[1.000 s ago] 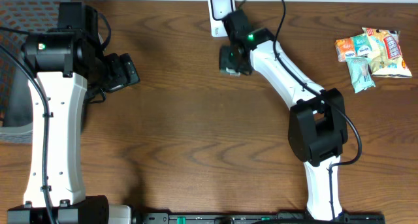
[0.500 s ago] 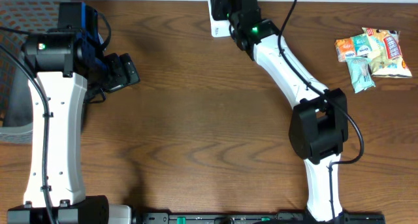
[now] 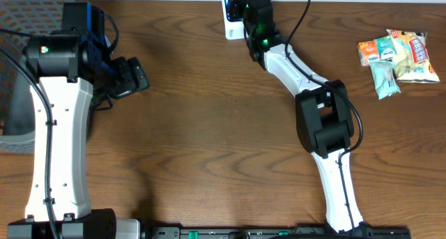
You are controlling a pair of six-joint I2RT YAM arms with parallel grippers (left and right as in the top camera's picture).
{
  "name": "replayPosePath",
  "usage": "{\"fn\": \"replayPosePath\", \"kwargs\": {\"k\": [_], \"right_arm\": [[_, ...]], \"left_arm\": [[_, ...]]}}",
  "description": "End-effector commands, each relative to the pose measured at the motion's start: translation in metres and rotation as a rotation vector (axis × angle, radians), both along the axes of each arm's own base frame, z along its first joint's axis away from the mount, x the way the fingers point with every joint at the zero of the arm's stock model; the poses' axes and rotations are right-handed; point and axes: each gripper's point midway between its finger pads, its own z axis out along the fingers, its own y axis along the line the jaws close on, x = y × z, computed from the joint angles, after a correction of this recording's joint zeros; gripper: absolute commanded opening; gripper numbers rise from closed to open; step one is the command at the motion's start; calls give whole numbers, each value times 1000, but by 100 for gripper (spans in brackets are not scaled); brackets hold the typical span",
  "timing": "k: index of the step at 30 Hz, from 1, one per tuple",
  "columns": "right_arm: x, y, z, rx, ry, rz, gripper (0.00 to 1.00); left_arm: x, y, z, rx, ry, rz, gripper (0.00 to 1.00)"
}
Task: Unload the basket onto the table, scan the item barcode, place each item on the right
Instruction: 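Raise the green tin close to the scanner window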
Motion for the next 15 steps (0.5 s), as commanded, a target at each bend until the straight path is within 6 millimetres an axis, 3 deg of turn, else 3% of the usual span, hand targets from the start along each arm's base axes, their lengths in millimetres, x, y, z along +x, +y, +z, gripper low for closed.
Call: {"fn": "replayPosePath", "kwargs": {"k": [1,11,15], "right_arm": [[3,3,3,-4,-32,1,58],[0,7,-7,-17,0,8,57],[0,8,-2,-13,-8,10,55]], "left_arm": [[-1,1,-2,-1,10,15,98],[-1,1,-2,-1,10,14,98],[-1,1,-2,-1,10,14,98]]}}
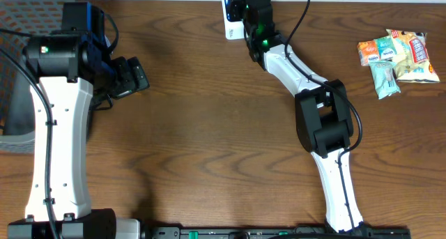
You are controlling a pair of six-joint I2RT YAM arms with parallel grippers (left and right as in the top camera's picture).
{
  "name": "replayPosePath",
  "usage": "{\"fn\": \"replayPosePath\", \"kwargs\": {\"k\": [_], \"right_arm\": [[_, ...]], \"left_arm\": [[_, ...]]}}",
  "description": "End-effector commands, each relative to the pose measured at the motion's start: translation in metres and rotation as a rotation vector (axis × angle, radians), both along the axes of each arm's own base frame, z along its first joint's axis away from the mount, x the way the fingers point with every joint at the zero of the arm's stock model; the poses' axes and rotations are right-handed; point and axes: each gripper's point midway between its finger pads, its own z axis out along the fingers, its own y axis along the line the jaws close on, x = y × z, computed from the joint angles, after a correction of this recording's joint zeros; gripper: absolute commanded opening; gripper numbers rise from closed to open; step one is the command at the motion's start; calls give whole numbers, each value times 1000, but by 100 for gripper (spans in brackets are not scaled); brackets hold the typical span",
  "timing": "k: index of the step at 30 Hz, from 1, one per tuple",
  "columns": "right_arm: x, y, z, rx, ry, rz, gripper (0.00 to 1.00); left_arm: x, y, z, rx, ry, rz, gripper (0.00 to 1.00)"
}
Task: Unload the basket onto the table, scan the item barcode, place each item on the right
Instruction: 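Raise the green tin close to the scanner window, then carry the green tin to the right table edge and release it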
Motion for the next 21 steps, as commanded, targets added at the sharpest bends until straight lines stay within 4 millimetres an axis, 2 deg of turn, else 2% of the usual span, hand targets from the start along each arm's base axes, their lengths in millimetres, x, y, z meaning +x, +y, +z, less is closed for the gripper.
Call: {"fn": "replayPosePath", "kwargs": {"k": [1,6,9,12,15,18,20,21], "right_arm": [[0,6,5,-4,-18,7,55],[0,-8,40,11,-57,-13,56],[-2,-28,63,7,-49,-38,58],[-5,-57,76,-12,1,-77,58],[-10,-107,81,-43,89,-148,57],[-19,-167,77,-80,191,-260,58],[-30,-213,69,-108,272,-348,57],[-42,-256,57,-133,354,-434,58]], "left_arm": [[-1,1,-2,-1,10,15,98],[-1,1,-2,-1,10,14,98],[-1,1,-2,-1,10,15,98],[-1,1,-2,-1,10,14,98],[-1,1,-2,-1,10,15,98],[-1,1,-2,-1,10,15,98],[-1,1,-2,-1,10,15,97],[-1,1,-2,-1,10,15,98]]}}
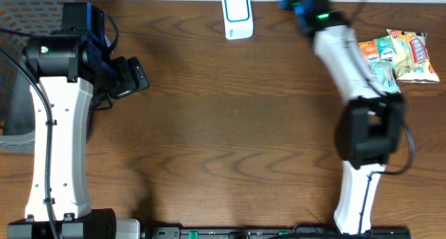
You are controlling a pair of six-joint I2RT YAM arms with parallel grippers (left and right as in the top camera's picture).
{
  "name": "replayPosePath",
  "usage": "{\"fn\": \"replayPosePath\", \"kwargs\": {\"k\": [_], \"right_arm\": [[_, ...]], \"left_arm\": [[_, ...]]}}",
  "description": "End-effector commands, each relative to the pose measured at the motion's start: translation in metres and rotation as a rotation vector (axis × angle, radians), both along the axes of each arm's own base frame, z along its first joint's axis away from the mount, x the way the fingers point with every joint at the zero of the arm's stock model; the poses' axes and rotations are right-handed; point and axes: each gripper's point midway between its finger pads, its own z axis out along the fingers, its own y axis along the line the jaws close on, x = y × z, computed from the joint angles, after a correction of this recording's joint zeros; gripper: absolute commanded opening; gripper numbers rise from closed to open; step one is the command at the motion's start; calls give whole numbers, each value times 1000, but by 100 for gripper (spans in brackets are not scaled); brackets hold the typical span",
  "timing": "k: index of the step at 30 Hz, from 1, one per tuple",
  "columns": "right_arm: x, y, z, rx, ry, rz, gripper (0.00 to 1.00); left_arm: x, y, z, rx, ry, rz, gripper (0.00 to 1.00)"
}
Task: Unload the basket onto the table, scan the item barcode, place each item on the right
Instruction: 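Carry the green tin to the right table edge and release it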
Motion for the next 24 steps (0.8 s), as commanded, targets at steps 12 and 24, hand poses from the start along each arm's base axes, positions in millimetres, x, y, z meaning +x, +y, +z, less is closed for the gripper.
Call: {"fn": "replayPosePath", "kwargs": {"k": [12,24], "right_arm": [[-86,-242,-55,-64,391,-436,71],[-104,-246,-28,-32,385,-436,99]], "left_arm": [[-1,1,-2,-1,10,14,98],[-1,1,-2,-1,10,14,98]]}}
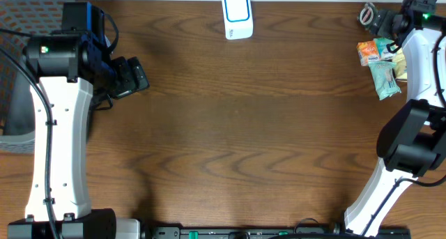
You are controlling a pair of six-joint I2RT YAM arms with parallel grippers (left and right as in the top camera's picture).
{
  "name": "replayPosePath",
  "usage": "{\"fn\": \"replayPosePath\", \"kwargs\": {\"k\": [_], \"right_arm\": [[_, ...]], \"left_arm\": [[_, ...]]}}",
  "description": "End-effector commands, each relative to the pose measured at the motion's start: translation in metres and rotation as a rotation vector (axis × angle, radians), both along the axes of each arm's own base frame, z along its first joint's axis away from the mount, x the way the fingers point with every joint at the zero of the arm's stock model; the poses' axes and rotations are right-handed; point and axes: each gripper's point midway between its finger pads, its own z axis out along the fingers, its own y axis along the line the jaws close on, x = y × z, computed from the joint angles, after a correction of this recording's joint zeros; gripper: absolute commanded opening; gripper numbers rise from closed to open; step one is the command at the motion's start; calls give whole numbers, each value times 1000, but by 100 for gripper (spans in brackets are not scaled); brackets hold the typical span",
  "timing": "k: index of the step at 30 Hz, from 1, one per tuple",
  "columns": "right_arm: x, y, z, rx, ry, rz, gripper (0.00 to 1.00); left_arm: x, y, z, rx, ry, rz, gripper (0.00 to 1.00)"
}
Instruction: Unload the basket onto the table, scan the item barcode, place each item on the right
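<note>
The white barcode scanner (237,16) with a blue-outlined face stands at the table's far edge, centre. A pile of snack packets (382,65) lies at the far right: orange, green and pale ones. My right gripper (370,17) hangs at the pile's far left corner, just above the orange packet (368,53). Its fingers are too small and dark to tell whether they hold anything. The right arm's white link (420,54) covers the right part of the pile. My left gripper (134,76) hovers at the left, far from both scanner and packets.
A grey mesh basket (15,65) stands at the far left edge, partly behind the left arm. Bare brown table (237,127) spans the middle between the two arms.
My right arm has moved from the far edge between scanner and packets to the far right, and its gripper is now at the packet pile. The left arm is unchanged.
At the two oldest moments my right gripper was over the scanner at the far edge. Then it was off the scanner, to its right, with the scanner in full view. Now it is at the snack pile. The left arm has stayed still throughout.
</note>
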Motion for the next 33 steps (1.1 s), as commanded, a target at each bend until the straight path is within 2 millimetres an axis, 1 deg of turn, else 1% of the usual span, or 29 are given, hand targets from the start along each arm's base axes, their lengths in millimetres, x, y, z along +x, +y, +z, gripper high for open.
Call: {"fn": "replayPosePath", "kwargs": {"k": [1,4,5,7,8,10,11,13,14,15,17,19,21,23,28,30,33], "right_arm": [[-3,16,38,22,-68,39,99],[-8,40,73,80,-132,110,99],[-11,51,87,108,-162,145,99],[-14,66,113,139,-222,197,99],[-15,72,126,143,-252,215,99],[-17,79,143,143,-293,230,99],[-19,80,147,143,-300,232,99],[-22,84,147,150,-289,238,99],[-25,86,143,164,-273,239,99],[-33,94,132,211,-221,255,97],[-44,104,121,265,-163,275,91],[-54,115,115,319,-125,299,89],[-65,124,117,371,-104,305,89],[-79,128,125,396,-96,288,90],[-131,141,156,399,-77,286,90],[-149,153,168,392,-91,312,91],[-174,175,176,356,-122,386,91]], "left_arm": [[-1,1,-2,-1,10,14,98],[-1,1,-2,-1,10,14,98],[-1,1,-2,-1,10,14,98],[-1,1,-2,-1,10,14,98],[-1,1,-2,-1,10,15,98],[-1,1,-2,-1,10,14,98],[-1,1,-2,-1,10,14,98],[-1,1,-2,-1,10,14,98],[-1,1,-2,-1,10,14,98],[-1,1,-2,-1,10,15,98],[-1,1,-2,-1,10,15,98],[-1,1,-2,-1,10,14,98],[-1,1,-2,-1,10,14,98],[-1,1,-2,-1,10,14,98],[-1,1,-2,-1,10,14,98],[-1,1,-2,-1,10,14,98],[-1,1,-2,-1,10,15,98]]}}
